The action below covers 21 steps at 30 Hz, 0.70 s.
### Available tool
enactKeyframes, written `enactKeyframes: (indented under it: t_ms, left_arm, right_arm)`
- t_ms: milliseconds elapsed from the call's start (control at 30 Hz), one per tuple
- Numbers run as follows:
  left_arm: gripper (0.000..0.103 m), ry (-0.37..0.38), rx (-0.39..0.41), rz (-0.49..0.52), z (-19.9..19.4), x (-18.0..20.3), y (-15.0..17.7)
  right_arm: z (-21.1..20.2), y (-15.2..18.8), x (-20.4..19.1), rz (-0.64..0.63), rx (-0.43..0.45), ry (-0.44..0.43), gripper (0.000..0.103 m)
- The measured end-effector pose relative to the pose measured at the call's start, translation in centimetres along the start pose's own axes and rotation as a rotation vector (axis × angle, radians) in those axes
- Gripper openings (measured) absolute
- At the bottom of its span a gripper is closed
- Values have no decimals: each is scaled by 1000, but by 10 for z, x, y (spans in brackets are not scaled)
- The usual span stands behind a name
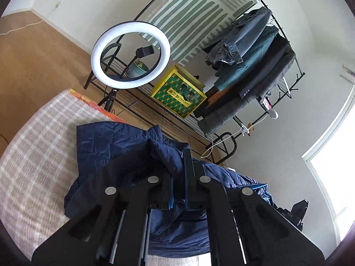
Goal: Fold large clothes
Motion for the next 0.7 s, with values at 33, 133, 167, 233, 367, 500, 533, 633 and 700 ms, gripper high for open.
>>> enactKeyframes:
  t_ms: [33,133,167,233,367,500,533,633,700]
  left_arm:
    - [4,-13,1,-2,12,-3,-2]
    - [4,-54,-2,4,56,-17,-8]
    - [4,-64,-8,2,72,-24,-9]
    - [4,-89,-17,-8,97,-35,-9]
    - [4,-157,-37,3,155,-54,-5]
    - [4,-201,-57,3,203,-79,1]
    - [4,-214,-61,6,211,-86,3]
    - [4,-253,-70,23,236,-105,9]
    - [4,-273,-74,28,249,-117,14]
  right_arm:
    - [13,-4,4,-6,2,16,2]
    - [52,-16,18,-9,6,48,2]
    - [68,-20,25,-6,6,59,2]
    - [91,-24,36,-5,2,79,2]
    - [138,-32,57,-18,-13,122,2]
    - [182,-36,80,-34,-34,163,2]
    - [193,-36,86,-36,-41,175,2]
    - [217,-34,100,-45,-59,201,2]
    - [232,-30,107,-67,-78,225,2]
Point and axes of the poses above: each gripper's, at about its wrist camera, not at the fingertips, and z roughly the way its jaws point, x to its right, y to its underside, the point moved 8 cm from there along z, roughly the way its jaws point, and after that the axes turned 6 degrees about x, right-handed, at the moved point
